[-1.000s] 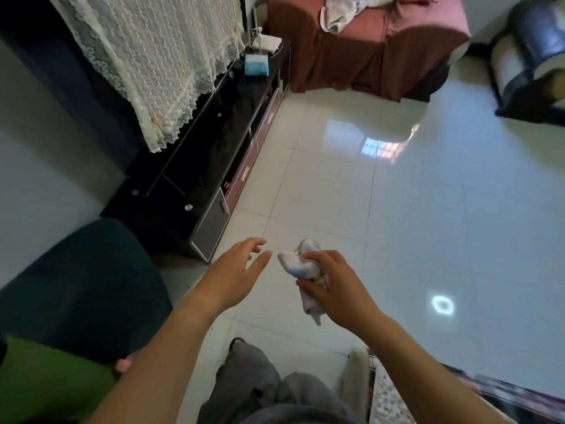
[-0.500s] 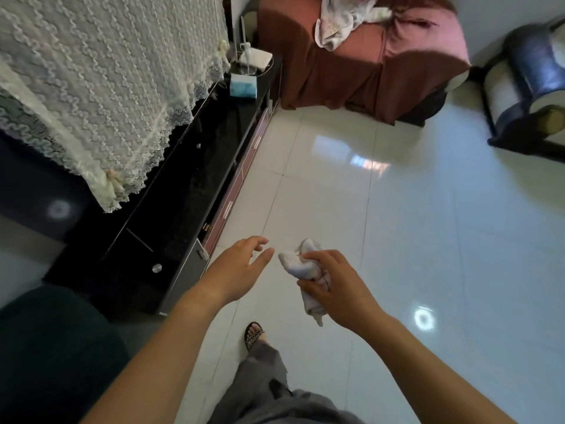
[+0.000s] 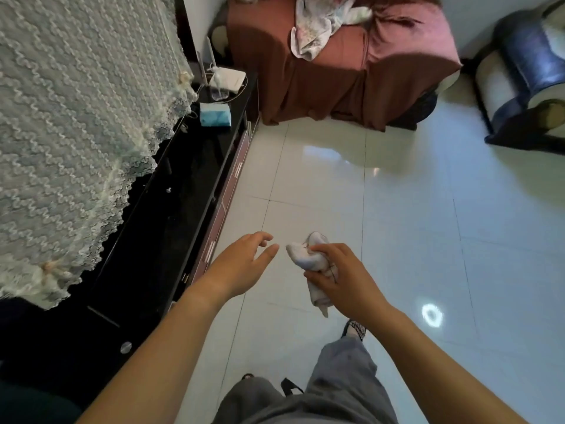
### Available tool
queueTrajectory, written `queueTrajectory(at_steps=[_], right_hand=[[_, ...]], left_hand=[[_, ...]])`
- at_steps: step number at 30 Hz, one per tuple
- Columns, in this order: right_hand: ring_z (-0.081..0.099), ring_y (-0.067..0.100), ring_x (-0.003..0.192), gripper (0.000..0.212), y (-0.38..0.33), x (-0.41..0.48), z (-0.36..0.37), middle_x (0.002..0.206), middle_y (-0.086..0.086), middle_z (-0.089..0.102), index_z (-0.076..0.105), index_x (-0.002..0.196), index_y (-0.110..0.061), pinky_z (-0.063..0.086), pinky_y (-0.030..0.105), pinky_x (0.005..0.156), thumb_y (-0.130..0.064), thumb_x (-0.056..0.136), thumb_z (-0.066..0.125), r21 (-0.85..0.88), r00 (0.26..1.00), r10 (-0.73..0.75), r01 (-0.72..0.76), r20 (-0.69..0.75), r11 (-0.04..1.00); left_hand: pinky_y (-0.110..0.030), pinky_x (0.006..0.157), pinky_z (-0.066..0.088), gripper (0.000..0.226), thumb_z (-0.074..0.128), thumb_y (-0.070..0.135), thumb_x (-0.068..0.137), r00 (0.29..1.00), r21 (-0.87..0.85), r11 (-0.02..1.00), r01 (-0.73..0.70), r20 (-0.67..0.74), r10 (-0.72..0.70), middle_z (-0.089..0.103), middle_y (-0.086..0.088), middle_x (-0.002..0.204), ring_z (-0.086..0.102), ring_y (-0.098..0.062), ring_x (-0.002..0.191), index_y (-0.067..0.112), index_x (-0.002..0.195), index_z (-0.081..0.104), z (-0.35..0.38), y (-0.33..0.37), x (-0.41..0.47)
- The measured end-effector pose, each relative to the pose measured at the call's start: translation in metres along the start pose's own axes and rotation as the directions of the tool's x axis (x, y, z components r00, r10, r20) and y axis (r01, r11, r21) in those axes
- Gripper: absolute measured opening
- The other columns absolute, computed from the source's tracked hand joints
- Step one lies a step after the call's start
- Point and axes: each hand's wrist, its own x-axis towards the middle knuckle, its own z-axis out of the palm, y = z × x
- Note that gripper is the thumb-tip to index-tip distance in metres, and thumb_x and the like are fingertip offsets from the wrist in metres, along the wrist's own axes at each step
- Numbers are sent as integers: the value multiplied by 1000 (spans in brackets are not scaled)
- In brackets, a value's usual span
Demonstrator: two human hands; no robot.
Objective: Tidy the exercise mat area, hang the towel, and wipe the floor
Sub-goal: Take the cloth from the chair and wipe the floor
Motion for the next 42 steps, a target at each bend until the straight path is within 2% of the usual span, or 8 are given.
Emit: queueTrajectory(at_steps=[6,10,15,18,23,26,33,42], right_hand=[[56,24,41,6,31,81,-96,48,7,57,47,87,-10,49,33,45,-10,92,44,78,989,-28,17,144,997],[50,26,36,11,53,133,-165,46,10,54,42,86,-6,45,32,40,-16,90,45,123,979,-47,23,196,992],[63,13,50,8,87,204,-221,56,1,63,53,89,-20,51,24,53,-14,93,51,-35,981,-13,20,195,999],[67,14,66,12,92,249,-237,73,-2,67,54,102,-27,58,34,64,-24,90,56,-149,977,-30,63,212,987],[57,35,48,39,67,338,-261,56,20,58,46,100,0,51,40,49,-37,86,52,95,943,47,-83,331,992],[60,39,50,16,65,390,-273,57,21,60,47,97,-3,53,46,50,-19,94,48,35,930,45,-62,365,997],[54,32,47,22,66,500,-289,57,23,56,45,97,4,48,34,46,-16,92,52,79,864,120,-181,488,980],[55,27,43,15,114,650,-292,52,14,57,43,81,-18,46,31,45,-13,94,49,-19,669,6,12,743,1000]], left_hand=[[-27,91,40,45,36,48,95,996,-73,996,49,-71,-54,49,4,135,48,-12,119,27,134,41,14,68,100],[-25,87,38,41,37,47,95,986,-153,984,95,-124,-114,52,6,131,47,-6,110,28,130,46,29,114,159],[-24,87,36,41,37,47,95,972,-193,964,186,-110,-209,51,7,131,47,-8,113,28,130,46,34,141,221],[-24,87,36,39,38,47,95,958,-216,949,232,-117,-261,53,7,130,47,-6,108,28,128,48,27,137,259],[-26,89,40,40,37,47,95,953,-234,938,254,-104,-284,52,7,130,48,-10,115,27,129,47,2,139,350],[-27,86,39,38,36,46,96,934,-271,917,292,-123,-334,53,6,128,49,-10,109,26,124,50,-24,136,398],[-27,84,40,37,37,45,95,882,-274,879,389,-163,-442,54,7,128,50,-10,105,25,121,53,-70,122,466],[-29,87,41,36,39,46,94,736,-389,744,544,-205,-645,54,7,124,52,-14,111,26,121,52,-39,101,562]])
